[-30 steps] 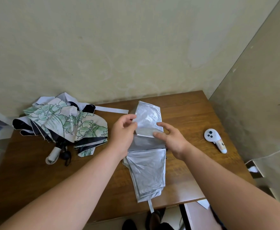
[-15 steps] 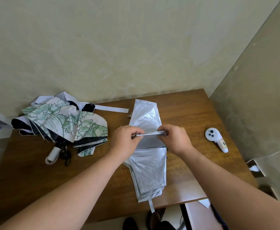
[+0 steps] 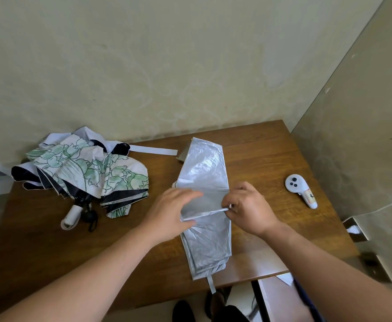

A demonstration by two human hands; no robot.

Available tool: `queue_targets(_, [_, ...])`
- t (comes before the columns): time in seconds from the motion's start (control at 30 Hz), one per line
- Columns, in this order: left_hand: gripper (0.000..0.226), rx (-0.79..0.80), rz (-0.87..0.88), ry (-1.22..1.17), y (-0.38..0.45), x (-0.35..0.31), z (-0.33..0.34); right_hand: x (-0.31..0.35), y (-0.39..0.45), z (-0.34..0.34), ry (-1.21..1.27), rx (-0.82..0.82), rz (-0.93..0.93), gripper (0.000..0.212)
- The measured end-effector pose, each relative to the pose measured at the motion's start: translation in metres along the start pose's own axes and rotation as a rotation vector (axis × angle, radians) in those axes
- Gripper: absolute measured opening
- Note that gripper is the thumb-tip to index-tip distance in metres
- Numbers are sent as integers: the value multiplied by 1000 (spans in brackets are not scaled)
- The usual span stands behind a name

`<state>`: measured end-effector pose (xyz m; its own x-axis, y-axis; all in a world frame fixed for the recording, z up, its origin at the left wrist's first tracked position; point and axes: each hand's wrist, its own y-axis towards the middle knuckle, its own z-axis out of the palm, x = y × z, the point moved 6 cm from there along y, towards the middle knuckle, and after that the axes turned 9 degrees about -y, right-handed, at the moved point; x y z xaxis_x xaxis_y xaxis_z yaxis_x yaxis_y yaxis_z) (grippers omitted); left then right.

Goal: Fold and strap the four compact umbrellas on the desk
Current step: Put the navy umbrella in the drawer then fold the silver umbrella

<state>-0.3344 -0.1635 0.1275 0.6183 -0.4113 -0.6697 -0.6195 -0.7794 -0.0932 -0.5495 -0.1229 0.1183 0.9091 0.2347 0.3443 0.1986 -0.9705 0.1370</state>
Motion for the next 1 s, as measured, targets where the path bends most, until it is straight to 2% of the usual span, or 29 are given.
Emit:
queue_targets(0.07, [64, 67, 72, 93, -5, 5, 16, 1, -13, 11, 2, 71, -29, 22])
queue_targets(0.2, [32, 146, 159, 173, -22, 10, 47, -3, -46, 35, -52, 166, -96, 13])
queue_targets(0.3, [24, 171, 188, 179, -36, 18, 66, -5, -66, 59, -133, 219, -132, 11])
queue_targets(0.4, [27, 198, 203, 201, -44, 28, 83, -4, -79, 80, -190, 259, -119, 6])
queue_targets(0.5, [30, 259, 178, 273, -49, 38, 102, 3, -87, 101, -291, 320, -137, 13])
queue_targets(0.7, [39, 412, 84, 340, -58, 47, 132, 7, -100, 129, -369, 448, -208, 41])
queue_targets(0.83, [58, 448, 48, 426, -62, 48, 139, 4, -109, 138, -379, 522, -221, 33])
queue_targets(0.93, [49, 468, 43, 443, -62, 41, 146, 6, -117, 138, -387, 521, -225, 35])
queue_targets(1.0, [45, 420, 90, 424, -59, 34, 153, 8, -121, 137, -388, 486, -249, 36])
